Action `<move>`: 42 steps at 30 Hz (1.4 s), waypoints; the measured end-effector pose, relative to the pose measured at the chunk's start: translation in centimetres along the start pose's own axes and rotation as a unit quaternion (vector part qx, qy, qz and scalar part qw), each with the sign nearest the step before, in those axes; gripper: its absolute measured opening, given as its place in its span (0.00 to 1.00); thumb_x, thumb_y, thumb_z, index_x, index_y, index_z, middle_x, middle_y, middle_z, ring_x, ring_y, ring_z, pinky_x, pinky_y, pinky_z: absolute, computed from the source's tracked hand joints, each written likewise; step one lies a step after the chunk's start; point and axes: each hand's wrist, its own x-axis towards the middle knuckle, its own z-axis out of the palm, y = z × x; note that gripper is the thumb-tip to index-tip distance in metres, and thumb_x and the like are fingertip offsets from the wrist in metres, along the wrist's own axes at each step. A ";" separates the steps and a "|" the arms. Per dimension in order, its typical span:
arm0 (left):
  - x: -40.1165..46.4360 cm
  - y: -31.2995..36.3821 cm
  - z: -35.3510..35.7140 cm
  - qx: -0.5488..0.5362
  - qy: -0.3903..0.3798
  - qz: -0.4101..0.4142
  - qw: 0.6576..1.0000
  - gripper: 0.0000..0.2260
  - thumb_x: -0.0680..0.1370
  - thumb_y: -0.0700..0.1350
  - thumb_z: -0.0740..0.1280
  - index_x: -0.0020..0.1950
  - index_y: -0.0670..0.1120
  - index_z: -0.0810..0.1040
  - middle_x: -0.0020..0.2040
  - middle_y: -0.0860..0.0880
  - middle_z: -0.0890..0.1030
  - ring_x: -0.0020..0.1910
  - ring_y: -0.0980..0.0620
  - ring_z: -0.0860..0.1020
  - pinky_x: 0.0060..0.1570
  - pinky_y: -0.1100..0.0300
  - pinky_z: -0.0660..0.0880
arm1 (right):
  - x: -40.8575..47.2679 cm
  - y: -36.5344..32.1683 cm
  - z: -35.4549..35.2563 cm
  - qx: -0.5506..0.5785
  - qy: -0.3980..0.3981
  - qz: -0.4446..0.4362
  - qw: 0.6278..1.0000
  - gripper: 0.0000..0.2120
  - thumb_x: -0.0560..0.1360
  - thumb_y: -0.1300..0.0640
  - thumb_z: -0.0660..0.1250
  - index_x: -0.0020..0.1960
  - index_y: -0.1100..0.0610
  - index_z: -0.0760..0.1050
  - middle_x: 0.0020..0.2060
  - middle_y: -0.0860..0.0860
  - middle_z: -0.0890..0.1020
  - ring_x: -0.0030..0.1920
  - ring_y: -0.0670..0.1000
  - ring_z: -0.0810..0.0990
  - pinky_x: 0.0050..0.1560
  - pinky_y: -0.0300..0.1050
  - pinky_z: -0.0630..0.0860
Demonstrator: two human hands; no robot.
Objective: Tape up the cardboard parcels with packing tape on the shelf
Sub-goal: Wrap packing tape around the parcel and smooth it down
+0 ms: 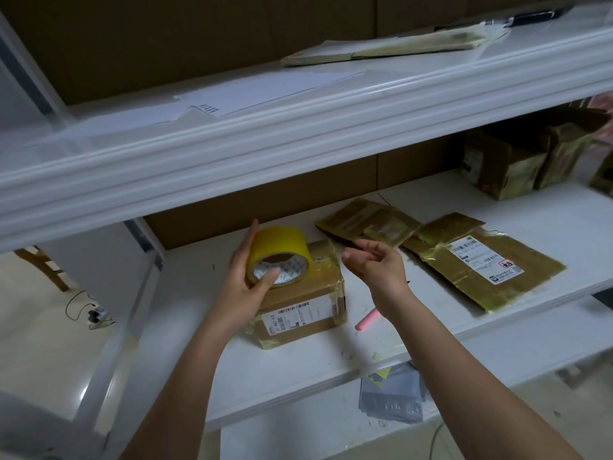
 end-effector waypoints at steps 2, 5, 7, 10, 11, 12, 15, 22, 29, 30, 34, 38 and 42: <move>0.1 -0.6 0.0 -0.007 -0.008 -0.031 0.999 0.40 0.79 0.39 0.67 0.70 0.78 0.51 0.75 0.55 0.63 0.69 0.50 0.71 0.64 0.45 0.75 | 0.4 -0.2 -0.1 0.009 -0.018 0.036 0.999 0.14 0.73 0.69 0.71 0.57 0.61 0.76 0.48 0.60 0.84 0.48 0.53 0.85 0.47 0.39 0.81; 0.5 -1.6 0.1 0.008 -0.001 -0.066 0.998 0.35 0.79 0.36 0.67 0.72 0.70 0.57 0.66 0.54 0.73 0.63 0.52 0.76 0.63 0.50 0.76 | 0.9 -0.5 0.0 0.006 -0.033 0.047 0.998 0.12 0.73 0.66 0.72 0.56 0.62 0.78 0.47 0.58 0.84 0.47 0.52 0.84 0.45 0.36 0.81; 0.7 -1.9 0.1 0.008 0.009 -0.061 0.998 0.27 0.78 0.36 0.67 0.64 0.65 0.64 0.58 0.57 0.77 0.58 0.55 0.80 0.59 0.54 0.78 | 1.2 -0.6 0.2 -0.011 -0.032 0.041 0.999 0.09 0.73 0.65 0.72 0.53 0.61 0.80 0.45 0.57 0.84 0.46 0.51 0.84 0.42 0.34 0.80; 0.9 -1.7 0.2 -0.008 0.010 -0.050 0.999 0.24 0.79 0.36 0.66 0.62 0.64 0.65 0.55 0.60 0.77 0.50 0.63 0.82 0.49 0.63 0.80 | 1.8 -0.5 0.4 -0.049 -0.014 0.005 0.999 0.04 0.76 0.67 0.69 0.47 0.60 0.80 0.41 0.55 0.82 0.43 0.51 0.82 0.41 0.35 0.80; 1.0 -1.6 0.2 -0.008 0.006 -0.045 0.999 0.24 0.79 0.36 0.66 0.63 0.64 0.65 0.55 0.59 0.78 0.50 0.63 0.82 0.48 0.63 0.80 | 2.0 -0.5 0.5 -0.065 -0.003 -0.011 0.998 0.05 0.77 0.67 0.67 0.46 0.59 0.79 0.40 0.55 0.81 0.43 0.52 0.81 0.42 0.37 0.81; 1.1 -1.5 0.3 -0.005 0.004 -0.042 0.999 0.24 0.80 0.37 0.65 0.64 0.64 0.64 0.55 0.59 0.77 0.51 0.62 0.82 0.49 0.62 0.80 | 2.2 -0.4 0.6 -0.080 0.007 -0.026 0.996 0.06 0.78 0.67 0.65 0.45 0.59 0.77 0.40 0.55 0.81 0.42 0.53 0.81 0.44 0.41 0.81; 1.6 -1.5 0.3 0.025 0.003 -0.034 0.999 0.22 0.80 0.42 0.65 0.67 0.64 0.62 0.58 0.60 0.75 0.54 0.56 0.81 0.53 0.55 0.81 | 2.5 0.0 0.9 -0.090 0.020 -0.041 0.995 0.09 0.80 0.67 0.60 0.45 0.58 0.74 0.42 0.58 0.79 0.43 0.57 0.83 0.46 0.49 0.82; 2.4 -1.5 0.3 0.036 0.009 -0.030 0.999 0.21 0.80 0.46 0.65 0.64 0.68 0.63 0.58 0.61 0.74 0.54 0.53 0.82 0.52 0.54 0.81 | 3.3 0.8 1.0 -0.068 0.015 0.023 0.997 0.06 0.81 0.67 0.59 0.48 0.60 0.73 0.41 0.56 0.79 0.39 0.54 0.86 0.40 0.47 0.83; 2.5 -1.7 0.6 0.026 0.008 -0.041 0.999 0.23 0.78 0.48 0.67 0.70 0.62 0.65 0.62 0.55 0.76 0.56 0.53 0.81 0.54 0.54 0.81 | 3.9 2.9 0.3 -0.125 0.002 0.093 0.988 0.07 0.77 0.68 0.62 0.45 0.61 0.77 0.41 0.58 0.80 0.39 0.52 0.80 0.45 0.47 0.81; 2.5 -1.7 0.6 0.030 0.006 -0.042 0.999 0.23 0.78 0.49 0.67 0.69 0.63 0.65 0.62 0.54 0.75 0.56 0.53 0.81 0.54 0.54 0.81 | 3.9 3.3 0.6 -0.135 -0.006 0.099 0.986 0.06 0.77 0.67 0.63 0.46 0.61 0.78 0.42 0.60 0.81 0.40 0.52 0.80 0.46 0.48 0.81; 2.5 -1.9 0.5 0.027 0.013 -0.041 0.999 0.22 0.78 0.48 0.67 0.67 0.66 0.65 0.63 0.54 0.76 0.55 0.56 0.81 0.51 0.61 0.81 | 4.1 4.0 0.7 -0.171 -0.015 0.103 0.980 0.06 0.75 0.57 0.72 0.48 0.55 0.74 0.43 0.56 0.81 0.43 0.52 0.79 0.48 0.51 0.80; 2.5 -1.7 0.6 0.040 0.006 -0.037 0.998 0.21 0.77 0.50 0.66 0.65 0.68 0.64 0.64 0.54 0.74 0.54 0.58 0.80 0.50 0.64 0.80 | 3.0 3.8 -0.6 -0.254 0.037 -0.059 0.965 0.07 0.76 0.57 0.71 0.53 0.52 0.78 0.53 0.52 0.80 0.52 0.51 0.80 0.52 0.49 0.80; 2.6 -1.8 0.5 0.040 0.006 -0.038 0.998 0.22 0.77 0.49 0.66 0.67 0.66 0.64 0.64 0.52 0.75 0.54 0.58 0.81 0.50 0.65 0.80 | -0.6 3.9 -0.6 -0.209 -0.174 -0.103 0.957 0.28 0.78 0.44 0.63 0.76 0.46 0.62 0.67 0.35 0.71 0.67 0.36 0.69 0.61 0.27 0.66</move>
